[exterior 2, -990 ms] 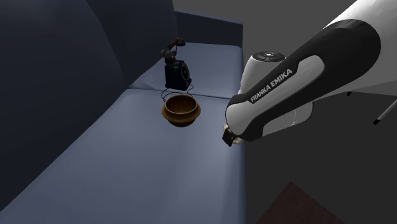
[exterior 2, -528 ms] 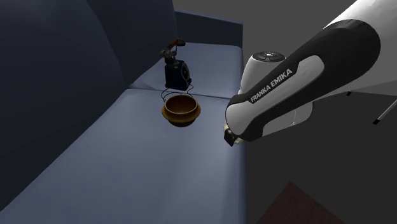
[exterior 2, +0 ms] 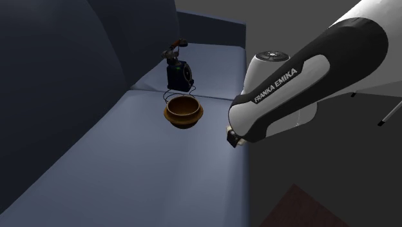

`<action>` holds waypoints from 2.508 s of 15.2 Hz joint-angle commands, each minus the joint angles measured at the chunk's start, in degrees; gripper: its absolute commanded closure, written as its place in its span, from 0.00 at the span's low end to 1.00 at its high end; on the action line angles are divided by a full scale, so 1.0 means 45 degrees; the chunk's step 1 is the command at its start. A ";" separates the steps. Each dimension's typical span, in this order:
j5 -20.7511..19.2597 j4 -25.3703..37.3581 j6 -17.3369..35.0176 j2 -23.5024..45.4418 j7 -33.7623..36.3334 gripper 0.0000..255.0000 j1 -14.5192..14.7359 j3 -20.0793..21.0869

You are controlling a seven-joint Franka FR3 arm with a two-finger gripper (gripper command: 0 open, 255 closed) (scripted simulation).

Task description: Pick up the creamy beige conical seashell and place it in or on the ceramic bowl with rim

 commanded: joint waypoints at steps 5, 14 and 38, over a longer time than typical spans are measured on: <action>-0.0358 0.0098 -0.1039 -0.0954 0.0226 1.00 0.0021 -0.0051; -0.0703 0.0487 -0.2760 -0.2305 0.0433 1.00 -0.0002 -0.0014; -0.0415 0.4382 -0.6332 -0.1911 0.1473 1.00 0.0623 0.0831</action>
